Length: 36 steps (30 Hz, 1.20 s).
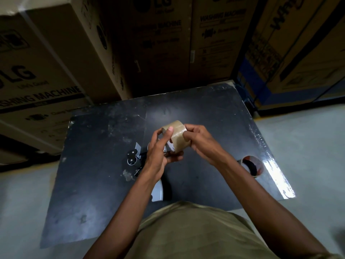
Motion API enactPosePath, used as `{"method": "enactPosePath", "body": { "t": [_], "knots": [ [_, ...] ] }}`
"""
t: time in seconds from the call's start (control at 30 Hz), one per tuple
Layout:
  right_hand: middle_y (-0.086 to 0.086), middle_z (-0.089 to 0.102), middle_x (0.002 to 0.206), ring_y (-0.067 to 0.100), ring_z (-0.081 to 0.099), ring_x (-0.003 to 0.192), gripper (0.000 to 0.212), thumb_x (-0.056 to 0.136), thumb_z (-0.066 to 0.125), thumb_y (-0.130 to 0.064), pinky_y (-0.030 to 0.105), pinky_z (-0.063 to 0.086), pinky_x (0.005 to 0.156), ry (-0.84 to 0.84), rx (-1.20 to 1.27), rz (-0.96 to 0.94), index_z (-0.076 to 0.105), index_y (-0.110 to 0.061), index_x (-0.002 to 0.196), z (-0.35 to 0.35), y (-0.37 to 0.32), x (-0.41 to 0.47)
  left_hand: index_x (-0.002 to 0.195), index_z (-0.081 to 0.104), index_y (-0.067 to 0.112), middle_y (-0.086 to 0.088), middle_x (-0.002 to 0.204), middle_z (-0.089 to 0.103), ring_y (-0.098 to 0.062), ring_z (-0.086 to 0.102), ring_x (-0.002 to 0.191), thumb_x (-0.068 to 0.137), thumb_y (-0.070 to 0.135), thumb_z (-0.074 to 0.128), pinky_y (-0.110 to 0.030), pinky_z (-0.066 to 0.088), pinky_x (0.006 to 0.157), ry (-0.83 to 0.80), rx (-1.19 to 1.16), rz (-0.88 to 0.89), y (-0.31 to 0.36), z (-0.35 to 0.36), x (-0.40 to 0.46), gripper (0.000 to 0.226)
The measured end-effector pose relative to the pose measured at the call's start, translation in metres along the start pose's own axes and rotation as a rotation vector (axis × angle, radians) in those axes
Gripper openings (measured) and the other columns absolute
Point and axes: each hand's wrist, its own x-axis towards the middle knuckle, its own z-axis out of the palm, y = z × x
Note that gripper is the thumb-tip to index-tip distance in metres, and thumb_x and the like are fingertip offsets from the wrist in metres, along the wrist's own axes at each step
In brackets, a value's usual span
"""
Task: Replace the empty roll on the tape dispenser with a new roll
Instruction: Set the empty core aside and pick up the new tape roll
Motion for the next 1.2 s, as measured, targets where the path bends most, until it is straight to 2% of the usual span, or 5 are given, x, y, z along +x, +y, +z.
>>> {"method": "enactPosePath", "body": {
  "t": [0.3,0.5,0.67,0.83,1.2],
  "knots": [
    [0.019,0.075,0.098,0.016,0.066,0.084,0.033,0.088,0.051,0.007,0.024,0.052,0.077,-0.027,-0.139,-0.082,0.071,0.003,0.115,-0.006,-0.007,-0.01,0.122,0.065,0.014,-0.012,0.094,0.072,-0.028,0.07,0.072,0.082,0.071,0.051,-0.036,0.057,0.058,-0.039,0.049,-0.134,0.012,0.001,-0.003,0.071],
    [0.013,0.076,0.1,0.025,0.069,0.092,0.039,0.087,0.049,0.006,0.047,0.055,0.09,-0.006,-0.004,-0.048,0.076,-0.01,0.109,0.002,-0.009,-0.009,0.138,0.04,0.055,0.004,0.133,0.058,-0.028,0.068,0.108,0.092,0.042,0.062,-0.046,0.06,0.071,-0.098,0.133,0.078,0.014,0.002,-0.006,0.052],
    [0.013,0.071,0.088,0.029,0.059,0.087,0.038,0.081,0.05,0.001,0.046,0.045,0.083,0.021,0.102,-0.017,0.08,-0.015,0.097,0.003,-0.008,-0.009,0.131,0.05,0.043,-0.011,0.134,0.058,-0.043,0.063,0.112,0.088,0.034,0.063,-0.043,0.057,0.071,-0.156,0.118,0.089,0.016,-0.001,-0.002,0.046],
    [0.014,0.074,0.095,0.027,0.066,0.088,0.045,0.077,0.051,0.006,0.033,0.052,0.077,0.006,0.062,-0.032,0.07,-0.003,0.118,0.0,-0.008,-0.011,0.122,0.056,0.035,-0.013,0.126,0.06,-0.04,0.066,0.106,0.093,0.036,0.063,-0.049,0.06,0.074,-0.105,0.152,0.075,0.017,0.002,-0.001,0.03],
    [0.032,0.069,0.115,0.034,0.067,0.099,0.04,0.087,0.052,0.005,0.041,0.054,0.088,-0.099,0.012,-0.076,0.064,0.004,0.125,-0.006,-0.011,-0.012,0.123,0.056,0.021,-0.021,0.121,0.065,-0.038,0.07,0.098,0.092,0.056,0.056,-0.048,0.058,0.07,-0.072,0.057,0.007,0.014,0.005,-0.002,0.047]
  ]
}}
